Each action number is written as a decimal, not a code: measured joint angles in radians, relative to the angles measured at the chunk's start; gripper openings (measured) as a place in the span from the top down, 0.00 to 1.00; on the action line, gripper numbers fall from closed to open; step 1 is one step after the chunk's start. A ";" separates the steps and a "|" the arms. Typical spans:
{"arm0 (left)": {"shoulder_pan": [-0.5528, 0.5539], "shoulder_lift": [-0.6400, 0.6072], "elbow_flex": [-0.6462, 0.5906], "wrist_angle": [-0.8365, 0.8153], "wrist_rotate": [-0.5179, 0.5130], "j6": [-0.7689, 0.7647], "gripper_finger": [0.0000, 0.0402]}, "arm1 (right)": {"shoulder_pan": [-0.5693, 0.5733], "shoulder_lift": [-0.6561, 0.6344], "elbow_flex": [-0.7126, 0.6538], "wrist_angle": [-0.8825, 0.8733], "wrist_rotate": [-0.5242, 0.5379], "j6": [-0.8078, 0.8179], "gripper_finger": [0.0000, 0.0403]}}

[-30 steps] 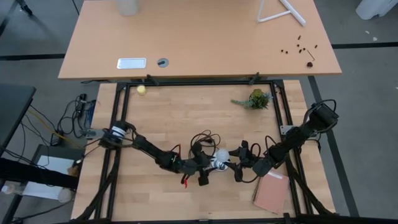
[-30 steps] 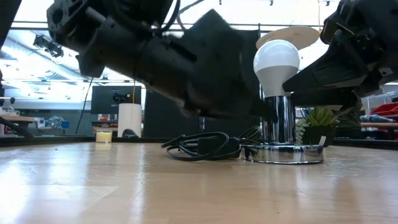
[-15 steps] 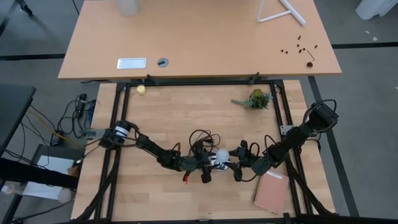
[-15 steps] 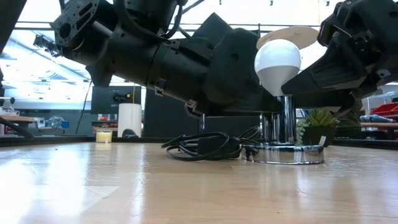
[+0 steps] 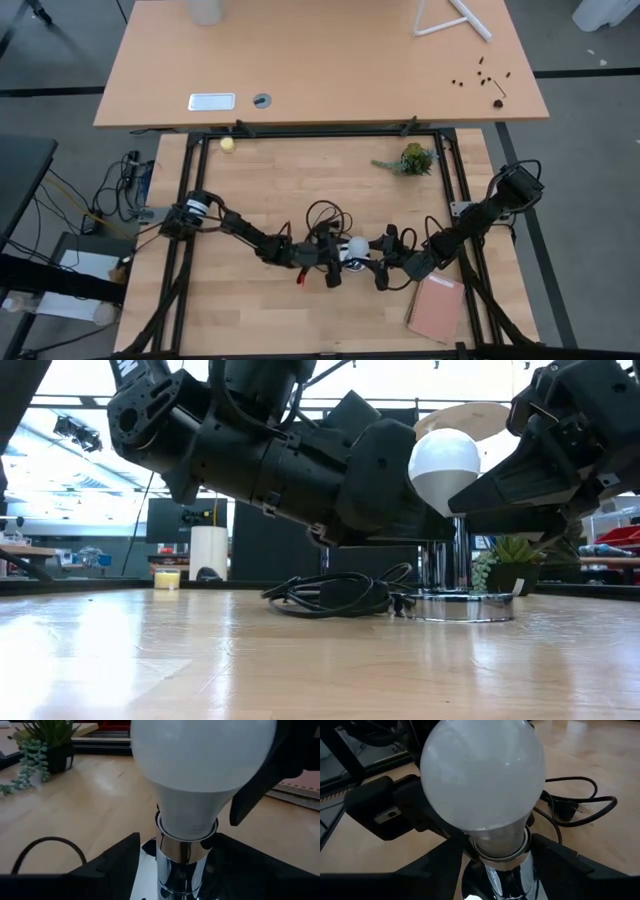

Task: Screw lightbulb
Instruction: Remove the light bulb from the lamp

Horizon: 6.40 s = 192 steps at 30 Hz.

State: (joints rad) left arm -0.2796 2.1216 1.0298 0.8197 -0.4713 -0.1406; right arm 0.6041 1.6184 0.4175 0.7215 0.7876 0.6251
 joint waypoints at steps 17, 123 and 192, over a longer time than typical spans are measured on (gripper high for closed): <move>0.019 0.000 0.000 0.014 0.149 0.062 0.34 | 0.001 0.000 0.000 0.002 -0.025 -0.019 0.41; 0.006 0.004 -0.009 -0.008 0.085 0.106 0.42 | -0.198 -0.148 0.781 -1.546 -0.606 0.280 0.34; 0.025 0.203 0.010 0.370 0.077 0.194 0.53 | -0.213 -0.151 0.900 -1.607 -0.516 0.270 0.38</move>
State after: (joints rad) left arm -0.2550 2.3248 1.0397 1.1899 -0.3939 0.0532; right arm 0.3915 1.4670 1.3179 -0.8853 0.2712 0.8952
